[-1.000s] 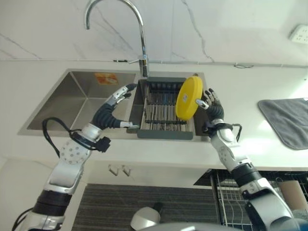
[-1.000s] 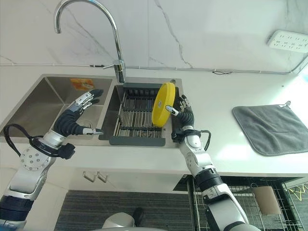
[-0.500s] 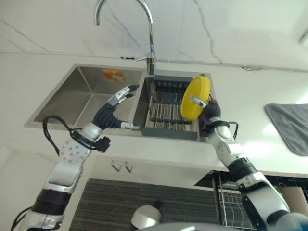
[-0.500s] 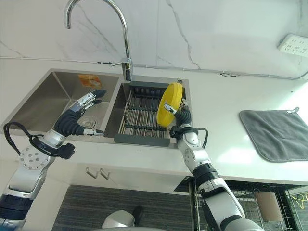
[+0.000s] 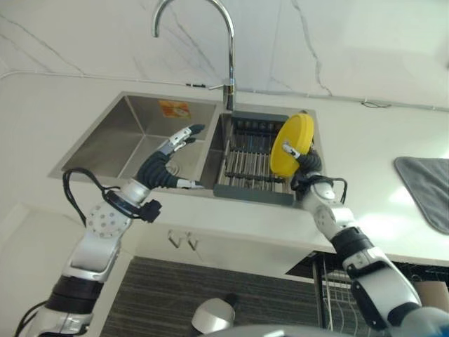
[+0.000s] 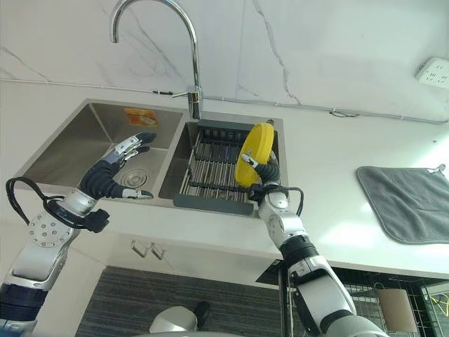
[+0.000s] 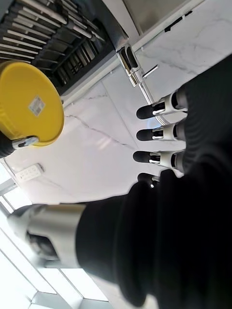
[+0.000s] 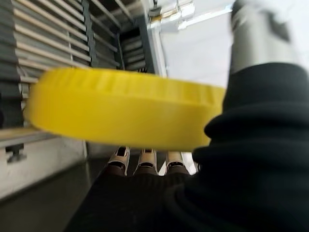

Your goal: Place the dishes in the dishwasher.

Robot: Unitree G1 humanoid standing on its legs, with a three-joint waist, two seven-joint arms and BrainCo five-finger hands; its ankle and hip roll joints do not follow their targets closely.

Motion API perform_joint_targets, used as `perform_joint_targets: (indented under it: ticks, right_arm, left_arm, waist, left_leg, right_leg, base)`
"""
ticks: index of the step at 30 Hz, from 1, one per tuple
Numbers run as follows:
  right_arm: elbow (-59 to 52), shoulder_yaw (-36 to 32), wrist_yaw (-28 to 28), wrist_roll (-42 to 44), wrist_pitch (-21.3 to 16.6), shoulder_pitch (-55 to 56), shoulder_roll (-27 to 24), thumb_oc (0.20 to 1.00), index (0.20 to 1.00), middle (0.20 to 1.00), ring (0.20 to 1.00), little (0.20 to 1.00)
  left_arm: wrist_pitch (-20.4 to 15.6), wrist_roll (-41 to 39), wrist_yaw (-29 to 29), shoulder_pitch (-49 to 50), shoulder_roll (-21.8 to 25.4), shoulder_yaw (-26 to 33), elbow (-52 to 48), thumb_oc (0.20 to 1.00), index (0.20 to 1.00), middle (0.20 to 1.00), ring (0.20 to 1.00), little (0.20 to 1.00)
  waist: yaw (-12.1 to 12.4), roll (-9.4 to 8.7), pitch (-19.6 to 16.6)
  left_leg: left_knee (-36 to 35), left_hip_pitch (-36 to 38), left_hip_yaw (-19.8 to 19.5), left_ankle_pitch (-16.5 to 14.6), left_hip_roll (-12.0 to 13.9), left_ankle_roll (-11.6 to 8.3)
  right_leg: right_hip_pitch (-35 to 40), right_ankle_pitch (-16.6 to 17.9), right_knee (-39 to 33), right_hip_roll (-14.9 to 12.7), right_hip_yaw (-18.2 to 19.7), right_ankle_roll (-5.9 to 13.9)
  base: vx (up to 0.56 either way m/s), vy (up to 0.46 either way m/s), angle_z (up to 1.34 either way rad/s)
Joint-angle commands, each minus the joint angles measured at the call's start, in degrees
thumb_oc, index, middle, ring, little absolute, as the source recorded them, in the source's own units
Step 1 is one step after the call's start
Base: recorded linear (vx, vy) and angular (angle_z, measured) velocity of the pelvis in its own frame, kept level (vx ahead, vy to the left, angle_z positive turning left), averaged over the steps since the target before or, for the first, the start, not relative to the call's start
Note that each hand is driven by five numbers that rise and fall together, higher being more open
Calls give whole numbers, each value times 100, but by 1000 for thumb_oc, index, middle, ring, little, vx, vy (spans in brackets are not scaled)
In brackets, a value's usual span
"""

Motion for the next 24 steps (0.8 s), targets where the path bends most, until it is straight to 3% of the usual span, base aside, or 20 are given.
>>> perform_joint_targets:
  ticks: [1, 7, 15, 22, 24]
  right_arm:
    - [121, 71, -474, -375, -77, -622, 23, 200, 200, 200, 200, 200]
    - [491, 2, -1100, -593, 24, -938, -39, 200, 200, 200, 200, 200]
    - [664, 73, -1150, -451, -82, -1017, 8, 200, 200, 200, 200, 200]
    - [734, 37, -947, 15, -524, -978, 60, 200, 200, 200, 200, 200]
    - [611, -5, -753, 499, -897, -910, 118, 200, 200, 200, 200, 200]
  left_arm:
    - [-140, -274, 26, -196, 245, -161, -135, 1000, 1000, 1000, 1000, 1000]
    - [-118, -382, 10, -214, 324, -234, -112, 1000, 1000, 1000, 1000, 1000]
    - [-95, -442, -7, -211, 323, -350, -102, 1000, 1000, 1000, 1000, 1000]
    - [-119, -476, 16, -157, 310, -377, -112, 1000, 1000, 1000, 1000, 1000]
    - [-159, -496, 24, -137, 299, -388, -102, 1000, 1000, 1000, 1000, 1000]
  waist:
    - [207, 135, -483]
    - [291, 182, -473]
    - [321, 225, -482]
    - [338, 257, -488]
    - [326, 254, -482]
  left_leg:
    - [-144, 58, 104, -85, 346, -50]
    - [-130, 38, 42, -93, 325, -44]
    - [-127, 49, -16, -87, 317, -45]
    - [-133, 37, -55, -55, 317, -61]
    - [-137, 39, -45, -42, 321, -67]
  right_leg:
    - [-163, 490, 345, -612, -93, 314]
    - [-141, 493, 358, -640, -142, 313]
    - [-135, 455, 374, -632, -131, 299]
    - [-106, 437, 357, -611, -153, 292]
    - [-94, 448, 343, -607, -159, 291]
  base:
    - [34, 3, 13]
    - [19, 5, 4]
    - [4, -1, 1]
    - [0, 0, 0]
    - [-36, 18, 4]
